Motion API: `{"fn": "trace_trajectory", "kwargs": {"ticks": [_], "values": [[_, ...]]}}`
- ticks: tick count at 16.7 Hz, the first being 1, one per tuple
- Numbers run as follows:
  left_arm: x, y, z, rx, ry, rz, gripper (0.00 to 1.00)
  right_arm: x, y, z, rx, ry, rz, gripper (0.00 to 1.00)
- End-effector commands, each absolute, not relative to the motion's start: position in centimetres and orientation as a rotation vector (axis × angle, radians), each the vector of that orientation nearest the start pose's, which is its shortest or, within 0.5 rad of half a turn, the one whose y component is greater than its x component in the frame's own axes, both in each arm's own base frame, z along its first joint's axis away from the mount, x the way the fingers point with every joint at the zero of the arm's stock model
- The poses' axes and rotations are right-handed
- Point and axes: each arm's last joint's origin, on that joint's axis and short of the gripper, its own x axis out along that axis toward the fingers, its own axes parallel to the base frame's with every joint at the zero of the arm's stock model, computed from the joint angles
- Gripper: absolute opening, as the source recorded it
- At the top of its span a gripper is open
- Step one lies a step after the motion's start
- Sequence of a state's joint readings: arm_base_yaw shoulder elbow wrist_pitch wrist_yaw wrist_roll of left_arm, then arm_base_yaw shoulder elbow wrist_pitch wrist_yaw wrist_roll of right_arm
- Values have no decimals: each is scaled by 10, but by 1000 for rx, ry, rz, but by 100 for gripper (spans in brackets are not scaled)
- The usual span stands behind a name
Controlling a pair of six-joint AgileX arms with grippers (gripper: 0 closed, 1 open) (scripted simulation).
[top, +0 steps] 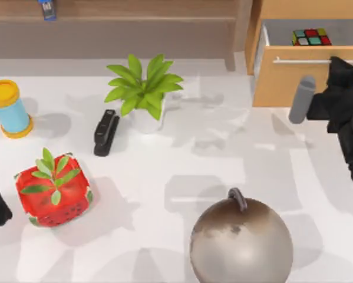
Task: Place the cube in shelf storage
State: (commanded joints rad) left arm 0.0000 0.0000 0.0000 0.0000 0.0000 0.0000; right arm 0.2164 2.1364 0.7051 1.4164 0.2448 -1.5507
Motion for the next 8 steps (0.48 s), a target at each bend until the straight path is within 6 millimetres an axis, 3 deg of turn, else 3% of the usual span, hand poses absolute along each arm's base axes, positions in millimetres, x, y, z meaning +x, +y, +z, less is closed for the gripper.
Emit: {"fn": "trace_trajectory", "kwargs": {"ticks": [4,8], "values": [[106,-1,160,0,0,0,100,314,71,86,-1569,19,6,0],[106,-1,160,0,0,0,100,305,71,87,-1569,14,0,0]]}}
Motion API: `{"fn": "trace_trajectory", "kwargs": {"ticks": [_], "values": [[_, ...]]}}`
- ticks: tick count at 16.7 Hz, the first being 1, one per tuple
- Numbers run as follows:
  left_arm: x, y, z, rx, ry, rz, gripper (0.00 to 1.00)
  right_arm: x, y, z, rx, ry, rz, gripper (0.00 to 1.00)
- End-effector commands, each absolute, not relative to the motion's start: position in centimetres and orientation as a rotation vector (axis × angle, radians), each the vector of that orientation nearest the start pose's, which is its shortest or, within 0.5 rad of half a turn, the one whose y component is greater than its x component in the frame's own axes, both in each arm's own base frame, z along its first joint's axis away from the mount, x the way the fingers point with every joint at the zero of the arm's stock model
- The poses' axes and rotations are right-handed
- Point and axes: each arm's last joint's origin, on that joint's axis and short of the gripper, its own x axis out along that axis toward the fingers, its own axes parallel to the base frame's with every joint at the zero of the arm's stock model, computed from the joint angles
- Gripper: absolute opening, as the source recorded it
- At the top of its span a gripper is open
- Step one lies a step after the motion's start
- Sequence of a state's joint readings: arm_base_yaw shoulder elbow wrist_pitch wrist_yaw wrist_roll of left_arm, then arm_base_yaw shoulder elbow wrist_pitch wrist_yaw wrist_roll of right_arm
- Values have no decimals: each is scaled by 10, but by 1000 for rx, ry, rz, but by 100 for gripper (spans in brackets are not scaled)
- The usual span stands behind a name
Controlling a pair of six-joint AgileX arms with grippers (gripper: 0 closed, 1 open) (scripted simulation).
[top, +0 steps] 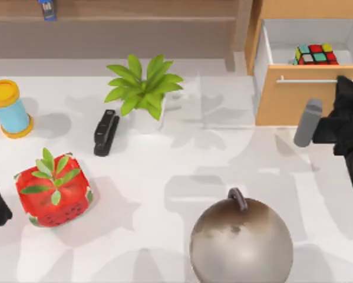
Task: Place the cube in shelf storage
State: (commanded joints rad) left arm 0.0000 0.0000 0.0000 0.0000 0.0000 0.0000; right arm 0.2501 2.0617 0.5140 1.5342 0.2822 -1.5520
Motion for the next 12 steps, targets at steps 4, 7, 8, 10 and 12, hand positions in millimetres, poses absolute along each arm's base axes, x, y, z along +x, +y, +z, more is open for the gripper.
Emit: {"fn": "trace_trajectory", "kwargs": {"ticks": [4,7,8,10,12], "values": [[106,-1,160,0,0,0,100,301,72,87,-1569,12,3,0],[106,-1,160,0,0,0,100,279,73,85,-1570,17,7,0],[106,-1,160,0,0,0,100,269,72,85,-1570,20,7,0],[106,-1,160,0,0,0,100,252,72,85,-1571,19,6,0],[106,-1,160,0,0,0,100,243,71,87,-1570,16,2,0]]}}
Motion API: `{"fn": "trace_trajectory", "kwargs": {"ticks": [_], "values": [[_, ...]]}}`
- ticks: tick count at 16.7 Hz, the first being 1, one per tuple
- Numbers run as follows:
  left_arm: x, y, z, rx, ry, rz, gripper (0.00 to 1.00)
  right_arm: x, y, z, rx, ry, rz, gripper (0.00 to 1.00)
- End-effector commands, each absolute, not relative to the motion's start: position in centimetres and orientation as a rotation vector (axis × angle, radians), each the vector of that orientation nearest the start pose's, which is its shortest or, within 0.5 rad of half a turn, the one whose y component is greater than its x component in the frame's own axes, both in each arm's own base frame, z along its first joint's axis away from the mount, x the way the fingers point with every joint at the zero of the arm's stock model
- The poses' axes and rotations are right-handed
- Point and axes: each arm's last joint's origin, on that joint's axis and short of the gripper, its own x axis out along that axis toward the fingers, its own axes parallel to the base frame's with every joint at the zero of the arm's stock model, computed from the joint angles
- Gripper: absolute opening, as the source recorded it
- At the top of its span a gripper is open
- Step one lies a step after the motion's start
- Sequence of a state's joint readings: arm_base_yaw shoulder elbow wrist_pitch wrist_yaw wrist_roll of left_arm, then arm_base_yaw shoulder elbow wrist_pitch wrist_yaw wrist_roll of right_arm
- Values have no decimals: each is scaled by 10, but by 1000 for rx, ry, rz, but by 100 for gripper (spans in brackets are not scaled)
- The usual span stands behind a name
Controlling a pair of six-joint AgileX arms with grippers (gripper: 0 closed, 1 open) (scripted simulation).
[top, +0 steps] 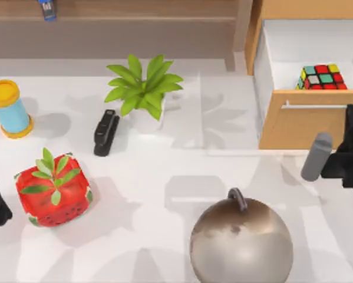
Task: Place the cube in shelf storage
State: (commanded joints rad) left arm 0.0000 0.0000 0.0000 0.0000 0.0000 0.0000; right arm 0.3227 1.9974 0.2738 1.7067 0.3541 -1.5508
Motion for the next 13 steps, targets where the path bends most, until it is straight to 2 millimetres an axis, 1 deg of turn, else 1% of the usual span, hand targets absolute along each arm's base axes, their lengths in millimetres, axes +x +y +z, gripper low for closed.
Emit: {"fn": "trace_trajectory", "kwargs": {"ticks": [4,13], "values": [[106,-1,160,0,0,0,100,243,71,87,-1570,16,1,0],[106,-1,160,0,0,0,100,243,71,87,-1570,16,1,68]]}}
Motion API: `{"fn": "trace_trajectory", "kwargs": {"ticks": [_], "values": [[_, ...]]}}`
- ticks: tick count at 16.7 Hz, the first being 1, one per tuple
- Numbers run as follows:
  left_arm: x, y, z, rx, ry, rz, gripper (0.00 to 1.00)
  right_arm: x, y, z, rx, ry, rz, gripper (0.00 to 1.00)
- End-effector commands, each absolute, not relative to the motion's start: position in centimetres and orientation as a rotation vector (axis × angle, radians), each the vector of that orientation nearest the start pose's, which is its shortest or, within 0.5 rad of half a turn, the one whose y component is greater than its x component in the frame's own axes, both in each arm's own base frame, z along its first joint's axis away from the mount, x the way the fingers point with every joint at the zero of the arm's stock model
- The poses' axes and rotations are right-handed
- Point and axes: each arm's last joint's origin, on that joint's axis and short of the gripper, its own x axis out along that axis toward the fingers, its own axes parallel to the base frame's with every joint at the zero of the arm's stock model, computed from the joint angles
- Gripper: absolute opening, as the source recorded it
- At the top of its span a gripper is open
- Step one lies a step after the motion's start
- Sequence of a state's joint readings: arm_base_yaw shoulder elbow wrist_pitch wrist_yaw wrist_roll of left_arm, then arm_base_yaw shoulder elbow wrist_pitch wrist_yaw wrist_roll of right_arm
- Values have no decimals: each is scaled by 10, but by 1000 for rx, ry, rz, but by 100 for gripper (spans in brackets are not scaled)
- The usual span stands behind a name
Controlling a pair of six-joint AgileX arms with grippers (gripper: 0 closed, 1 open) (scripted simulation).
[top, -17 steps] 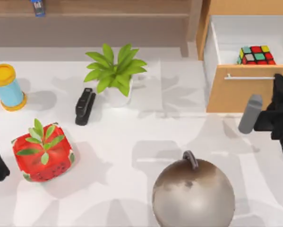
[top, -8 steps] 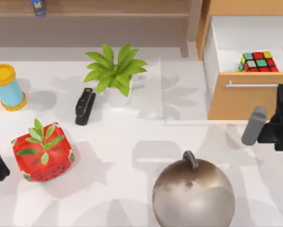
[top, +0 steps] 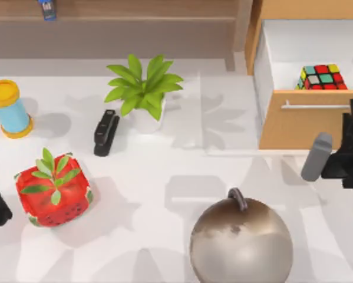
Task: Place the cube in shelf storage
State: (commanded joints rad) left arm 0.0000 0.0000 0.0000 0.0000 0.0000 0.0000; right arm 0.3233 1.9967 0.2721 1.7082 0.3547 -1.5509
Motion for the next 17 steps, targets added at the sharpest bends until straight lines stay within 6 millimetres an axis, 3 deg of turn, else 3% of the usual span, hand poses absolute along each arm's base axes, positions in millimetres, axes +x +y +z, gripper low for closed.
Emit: {"fn": "trace_trajectory", "kwargs": {"ticks": [4,5,14,17], "values": [[106,-1,160,0,0,0,100,243,71,87,-1570,16,1,98],[106,-1,160,0,0,0,100,243,71,87,-1570,16,1,100],[106,-1,160,0,0,0,100,242,72,87,-1569,14,0,100],[106,-1,160,0,0,0,100,231,72,87,-1570,14,-1,100]]}}
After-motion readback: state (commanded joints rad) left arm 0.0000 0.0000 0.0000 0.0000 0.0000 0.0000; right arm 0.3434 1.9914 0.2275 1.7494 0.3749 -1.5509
